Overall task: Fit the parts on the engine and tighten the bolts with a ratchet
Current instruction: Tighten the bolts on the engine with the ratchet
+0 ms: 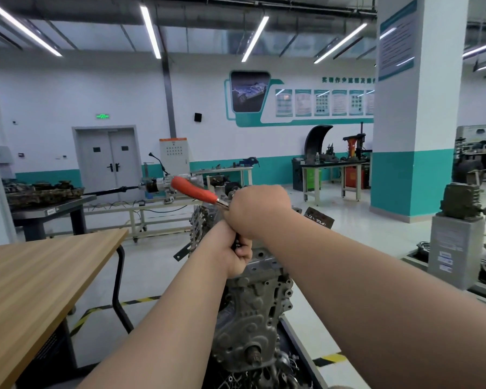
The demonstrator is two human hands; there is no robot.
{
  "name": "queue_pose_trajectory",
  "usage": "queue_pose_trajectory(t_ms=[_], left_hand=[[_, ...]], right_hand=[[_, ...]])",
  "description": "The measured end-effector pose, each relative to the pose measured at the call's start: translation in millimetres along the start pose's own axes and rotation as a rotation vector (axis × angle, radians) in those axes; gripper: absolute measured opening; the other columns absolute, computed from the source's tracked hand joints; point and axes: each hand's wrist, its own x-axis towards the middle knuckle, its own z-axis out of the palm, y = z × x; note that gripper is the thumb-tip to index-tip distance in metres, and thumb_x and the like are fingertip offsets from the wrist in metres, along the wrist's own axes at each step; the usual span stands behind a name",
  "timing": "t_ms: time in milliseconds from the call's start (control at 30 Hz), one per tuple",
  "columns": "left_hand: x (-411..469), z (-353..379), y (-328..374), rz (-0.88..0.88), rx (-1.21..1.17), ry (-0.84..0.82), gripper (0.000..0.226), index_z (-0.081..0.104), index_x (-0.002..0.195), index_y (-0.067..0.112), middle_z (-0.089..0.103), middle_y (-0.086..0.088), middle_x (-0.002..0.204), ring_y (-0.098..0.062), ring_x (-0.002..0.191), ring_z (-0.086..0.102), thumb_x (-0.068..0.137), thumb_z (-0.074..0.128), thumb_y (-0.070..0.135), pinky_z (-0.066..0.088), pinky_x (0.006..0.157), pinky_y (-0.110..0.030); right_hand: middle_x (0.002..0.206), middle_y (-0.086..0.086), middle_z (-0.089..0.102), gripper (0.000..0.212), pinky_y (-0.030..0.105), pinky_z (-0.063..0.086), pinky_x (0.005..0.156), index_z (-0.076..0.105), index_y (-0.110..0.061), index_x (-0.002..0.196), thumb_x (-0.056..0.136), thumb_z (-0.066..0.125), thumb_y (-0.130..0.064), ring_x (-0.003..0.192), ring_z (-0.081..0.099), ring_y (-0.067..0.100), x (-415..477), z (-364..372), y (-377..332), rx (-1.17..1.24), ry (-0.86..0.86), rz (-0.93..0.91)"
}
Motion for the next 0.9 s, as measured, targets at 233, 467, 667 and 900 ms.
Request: queue_pose_trajectory(t_ms=[233, 467, 667, 900], left_hand=[[4.6, 2.4, -5.3, 0.047, 0.041, -0.009, 0.030, 0.049, 0.068, 0.020, 0.041, 0.006, 0.047, -0.004, 0.035, 0.033, 0.096, 0.054, 0.029, 0.017, 0.028, -0.015], [4.1, 5.7, -9.1, 0.055, 0.105, 0.000, 0.034, 0.048, 0.069, 0.020, 0.039, 0.006, 0.058, -0.003, 0.040, 0.031, 0.094, 0.058, 0.040, 0.017, 0.028, -0.015], [0.9, 5.5, -9.2, 0.064, 0.114, -0.004, 0.034, 0.055, 0.072, 0.020, 0.044, 0.007, 0.055, -0.004, 0.039, 0.033, 0.088, 0.064, 0.048, 0.016, 0.031, -0.015], [2.8, 4.9, -6.3, 0.070, 0.037, 0.001, 0.027, 0.049, 0.069, 0.022, 0.042, 0.008, 0.047, -0.003, 0.039, 0.032, 0.096, 0.050, 0.026, 0.017, 0.030, -0.015]], right_hand=[[0.068, -0.001, 0.058, 0.040, 0.031, 0.041, 0.054, 0.040, -0.023, 0.069, 0.097, 0.036, -0.052, 0.060, 0.057, 0.018, 4.7, 15.6, 8.1, 0.393, 0.001, 0.185], [0.074, 0.000, 0.056, 0.052, 0.027, 0.036, 0.048, 0.057, -0.017, 0.119, 0.100, 0.021, -0.049, 0.060, 0.054, 0.016, 10.1, 20.0, 9.7, 0.617, -0.073, 0.218], [0.075, 0.003, 0.049, 0.048, 0.037, 0.051, 0.071, 0.057, -0.002, 0.119, 0.103, 0.027, -0.036, 0.081, 0.054, 0.025, 5.2, 19.3, 2.6, 0.988, -0.075, 0.290], [0.066, -0.002, 0.057, 0.050, 0.027, 0.039, 0.049, 0.053, -0.018, 0.076, 0.098, 0.029, -0.056, 0.055, 0.054, 0.015, 5.4, 2.8, 5.4, 0.147, -0.046, 0.064]])
